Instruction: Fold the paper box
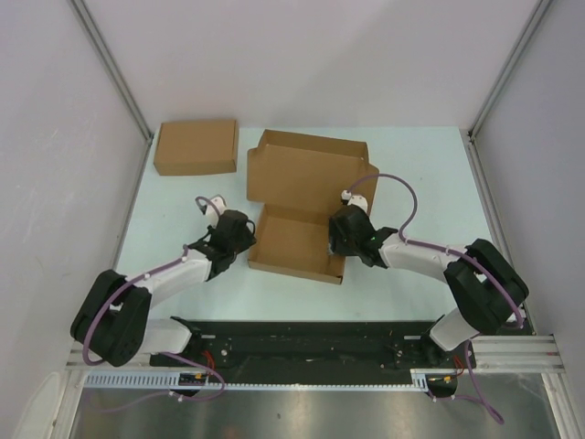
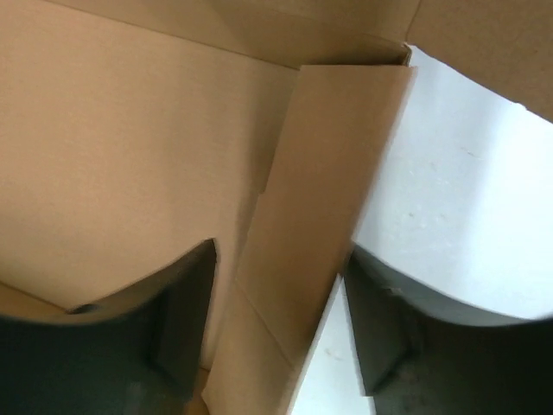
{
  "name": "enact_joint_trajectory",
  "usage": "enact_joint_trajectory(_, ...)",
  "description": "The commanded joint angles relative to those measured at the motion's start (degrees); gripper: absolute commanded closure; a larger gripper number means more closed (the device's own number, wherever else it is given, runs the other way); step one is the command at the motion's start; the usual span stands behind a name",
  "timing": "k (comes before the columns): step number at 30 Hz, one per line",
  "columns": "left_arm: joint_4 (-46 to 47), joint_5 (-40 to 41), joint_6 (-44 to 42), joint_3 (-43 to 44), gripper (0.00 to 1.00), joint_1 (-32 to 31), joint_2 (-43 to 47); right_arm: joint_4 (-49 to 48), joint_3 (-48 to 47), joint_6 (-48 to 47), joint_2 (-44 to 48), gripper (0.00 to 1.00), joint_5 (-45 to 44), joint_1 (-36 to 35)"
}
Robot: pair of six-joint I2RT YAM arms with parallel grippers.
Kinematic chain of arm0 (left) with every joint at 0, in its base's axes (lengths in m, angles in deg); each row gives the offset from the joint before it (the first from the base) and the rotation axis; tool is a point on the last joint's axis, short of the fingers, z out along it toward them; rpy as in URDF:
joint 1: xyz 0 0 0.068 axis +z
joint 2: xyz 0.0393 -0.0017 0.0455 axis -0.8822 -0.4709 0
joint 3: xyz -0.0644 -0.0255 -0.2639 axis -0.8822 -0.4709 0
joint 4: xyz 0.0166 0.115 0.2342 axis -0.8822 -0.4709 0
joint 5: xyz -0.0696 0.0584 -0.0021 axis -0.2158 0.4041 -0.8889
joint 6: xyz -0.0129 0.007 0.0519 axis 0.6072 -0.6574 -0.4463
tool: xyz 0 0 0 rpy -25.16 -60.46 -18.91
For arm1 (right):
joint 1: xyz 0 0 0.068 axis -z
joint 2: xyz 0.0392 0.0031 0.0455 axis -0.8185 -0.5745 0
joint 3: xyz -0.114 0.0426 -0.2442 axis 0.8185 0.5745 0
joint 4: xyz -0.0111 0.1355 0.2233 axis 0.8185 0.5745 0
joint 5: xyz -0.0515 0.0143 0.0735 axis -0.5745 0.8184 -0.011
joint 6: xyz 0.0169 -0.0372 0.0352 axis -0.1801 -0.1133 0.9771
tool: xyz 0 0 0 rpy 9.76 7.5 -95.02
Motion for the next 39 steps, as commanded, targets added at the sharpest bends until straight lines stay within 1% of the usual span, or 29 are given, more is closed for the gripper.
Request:
enact_joint_trajectory(1, 0.4, -2.3, 2.9, -1.4, 0.48, -0.9, 2.6, 4.4, -2.7, -2.5, -0.8, 0.42, -2.7, 0.3)
enact_joint_trajectory(3, 0.2, -2.5, 3.3, -1.5, 0.48, -1.0, 3.0, 4.8, -2.7, -3.0, -1.0, 0.48, -2.7, 0.5)
enact_joint_trajectory(5, 0.0, -2.8, 3.5, -1.6, 0.48, -1.2, 3.5, 5.5, -2.8, -3.2, -1.7, 0.50, -2.8, 0.6)
enact_joint_trajectory(8, -0.5, -2.8, 4.0, -1.9, 0.43, -1.5, 4.7, 6.8, -2.7, -3.8, -2.6, 0.55, -3.2, 0.9)
enact_joint_trajectory(9, -0.4, -2.7, 4.1, -2.3, 0.39, -1.5, 5.5, 6.9, -2.8, -3.8, -3.0, 0.62, -3.4, 1.1)
enact_joint_trajectory(10, -0.5, -2.7, 4.1, -2.5, 0.38, -1.6, 5.7, 7.2, -2.8, -3.9, -3.2, 0.67, -3.6, 1.2)
enact_joint_trajectory(11, -0.5, -2.6, 4.2, -2.5, 0.35, -1.6, 5.9, 7.2, -2.7, -3.9, -3.7, 0.76, -3.8, 1.2)
enact_joint_trajectory(13, -0.6, -2.6, 4.2, -2.5, 0.33, -1.6, 6.5, 7.2, -2.7, -4.3, -4.3, 0.80, -3.9, 1.3)
enact_joint_trajectory(14, -0.7, -2.6, 4.2, -2.6, 0.32, -1.6, 6.6, 7.2, -2.8, -4.1, -4.6, 0.80, -4.0, 1.4)
enact_joint_trajectory(17, -0.7, -2.7, 4.0, -2.6, 0.30, -1.6, 7.3, 7.3, -2.7, -4.2, -5.1, 0.57, -4.0, 1.9)
enact_joint_trajectory(18, -0.6, -2.8, 3.8, -2.6, 0.30, -1.6, 7.4, 7.2, -2.7, -4.3, -5.3, 0.57, -4.0, 2.0)
enact_joint_trajectory(19, -0.7, -2.7, 3.5, -2.5, 0.30, -1.6, 7.3, 7.2, -2.7, -4.6, -5.4, 0.59, -3.9, 2.1)
enact_joint_trajectory(20, -0.7, -2.7, 3.3, -2.4, 0.30, -1.6, 7.2, 7.2, -2.7, -4.7, -5.5, 0.68, -3.9, 2.3)
enact_joint_trajectory(22, -0.9, -2.8, 3.1, -2.0, 0.30, -1.6, 6.8, 7.2, -2.8, -5.0, -5.5, 0.76, -3.8, 2.3)
enact_joint_trajectory(23, -1.0, -3.0, 3.1, -1.9, 0.30, -1.7, 6.7, 7.3, -2.8, -5.0, -5.4, 0.86, -3.8, 2.2)
enact_joint_trajectory(24, -1.2, -3.1, 3.0, -1.9, 0.30, -1.7, 6.3, 7.4, -2.7, -5.0, -5.2, 0.92, -3.9, 2.1)
enact_joint_trajectory(25, -1.2, -3.2, 3.0, -1.9, 0.30, -1.8, 6.2, 7.4, -2.7, -4.9, -5.0, 0.97, -4.1, 2.1)
enact_joint_trajectory(26, -1.3, -3.2, 3.0, -1.9, 0.30, -1.9, 6.2, 7.5, -2.8, -4.7, -4.9, 1.00, -4.5, 2.2)
enact_joint_trajectory(31, -2.1, -3.0, 2.8, -2.0, 0.30, -3.2, 6.3, 8.9, -2.7, -4.2, -4.5, 1.00, -7.4, 0.8)
enact_joint_trajectory(39, -3.9, -2.6, 1.7, -4.1, 0.28, -5.0, 11.3, 8.8, -2.1, -3.1, -4.8, 1.00, -8.9, -0.6)
